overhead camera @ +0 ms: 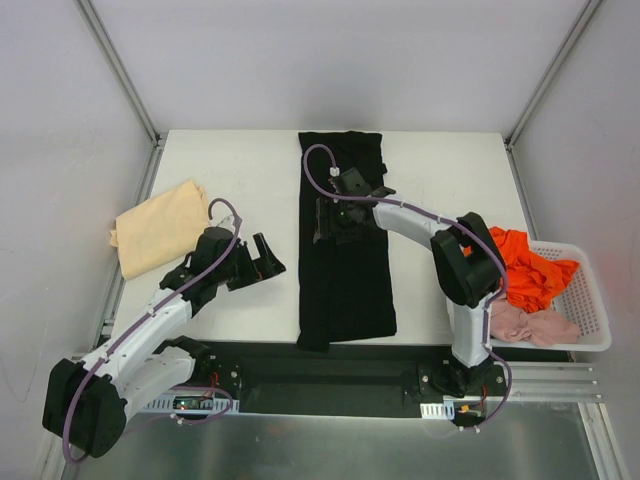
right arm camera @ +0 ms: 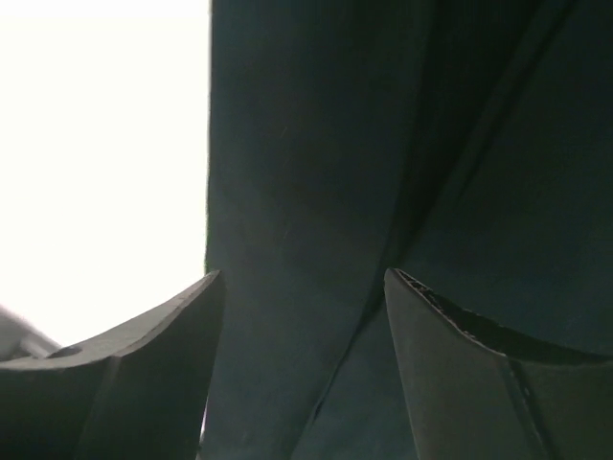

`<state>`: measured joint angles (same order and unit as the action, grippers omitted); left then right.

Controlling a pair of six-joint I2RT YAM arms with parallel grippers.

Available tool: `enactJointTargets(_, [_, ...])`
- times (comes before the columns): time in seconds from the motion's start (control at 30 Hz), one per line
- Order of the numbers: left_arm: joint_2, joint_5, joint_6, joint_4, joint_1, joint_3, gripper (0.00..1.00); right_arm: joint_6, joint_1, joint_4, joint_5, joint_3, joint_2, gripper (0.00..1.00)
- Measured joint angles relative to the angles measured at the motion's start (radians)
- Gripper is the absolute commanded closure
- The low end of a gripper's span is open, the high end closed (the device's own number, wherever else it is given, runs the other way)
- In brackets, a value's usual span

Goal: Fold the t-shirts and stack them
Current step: Rotate the tshirt 90 degrees

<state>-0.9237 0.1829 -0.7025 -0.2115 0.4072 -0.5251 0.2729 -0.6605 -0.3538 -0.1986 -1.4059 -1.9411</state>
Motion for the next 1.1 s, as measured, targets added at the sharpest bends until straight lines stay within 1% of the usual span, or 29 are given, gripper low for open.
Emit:
enactJointTargets(0.13, [0.030, 0.024, 0.002, 0.001, 0.000, 0.000, 0.01, -0.032, 0.011, -0.035, 0.038, -0.083, -0.087, 0.31])
enactJointTargets(0.23, [0.027, 0.026, 0.012, -0.009, 0.000, 0.000, 0.01, -0.064, 0.011, -0.064, 0.075, -0.118, -0.121, 0.32])
enactJointTargets(0.33, [0.016, 0.026, 0.020, -0.013, 0.000, 0.000, 0.01, -0.092, 0.011, -0.086, 0.098, -0.161, -0.148, 0.37])
enactJointTargets(0.4, [-0.002, 0.026, 0.026, -0.014, 0.000, 0.000, 0.01, -0.103, 0.011, -0.092, 0.108, -0.196, -0.171, 0.43])
enactJointTargets(0.47, [-0.018, 0.026, 0.034, -0.016, 0.000, 0.000, 0.01, -0.109, 0.011, -0.093, 0.109, -0.217, -0.189, 0.46])
enactJointTargets(0.5, [-0.024, 0.026, 0.037, -0.016, 0.000, 0.000, 0.01, -0.110, 0.012, -0.097, 0.109, -0.228, -0.199, 0.49])
enactJointTargets(0.57, [-0.034, 0.026, 0.041, -0.019, 0.000, 0.000, 0.01, -0.111, 0.012, -0.100, 0.109, -0.247, -0.223, 0.53])
enactJointTargets(0.6, [-0.038, 0.026, 0.042, -0.019, 0.000, 0.000, 0.01, -0.111, 0.012, -0.101, 0.109, -0.254, -0.231, 0.61])
enactJointTargets(0.67, [-0.044, 0.026, 0.045, -0.019, 0.000, 0.000, 0.01, -0.114, 0.013, -0.108, 0.109, -0.268, -0.238, 0.69])
enactJointTargets(0.7, [-0.046, 0.026, 0.047, -0.019, 0.000, 0.000, 0.01, -0.114, 0.014, -0.108, 0.108, -0.271, -0.240, 0.76])
enactJointTargets(0.77, [-0.047, 0.026, 0.053, -0.019, 0.000, 0.000, 0.01, -0.113, 0.014, -0.109, 0.107, -0.272, -0.242, 0.84])
enactJointTargets(0.9, [-0.049, 0.026, 0.060, -0.019, 0.000, 0.000, 0.01, -0.116, 0.014, -0.121, 0.103, -0.273, -0.242, 0.94])
enactJointTargets(0.97, [-0.051, 0.026, 0.061, -0.019, 0.000, 0.000, 0.01, -0.115, 0.014, -0.130, 0.104, -0.273, -0.238, 0.97])
enactJointTargets(1.1, [-0.052, 0.026, 0.061, -0.019, 0.000, 0.000, 0.01, -0.117, 0.014, -0.158, 0.107, -0.277, -0.208, 0.98])
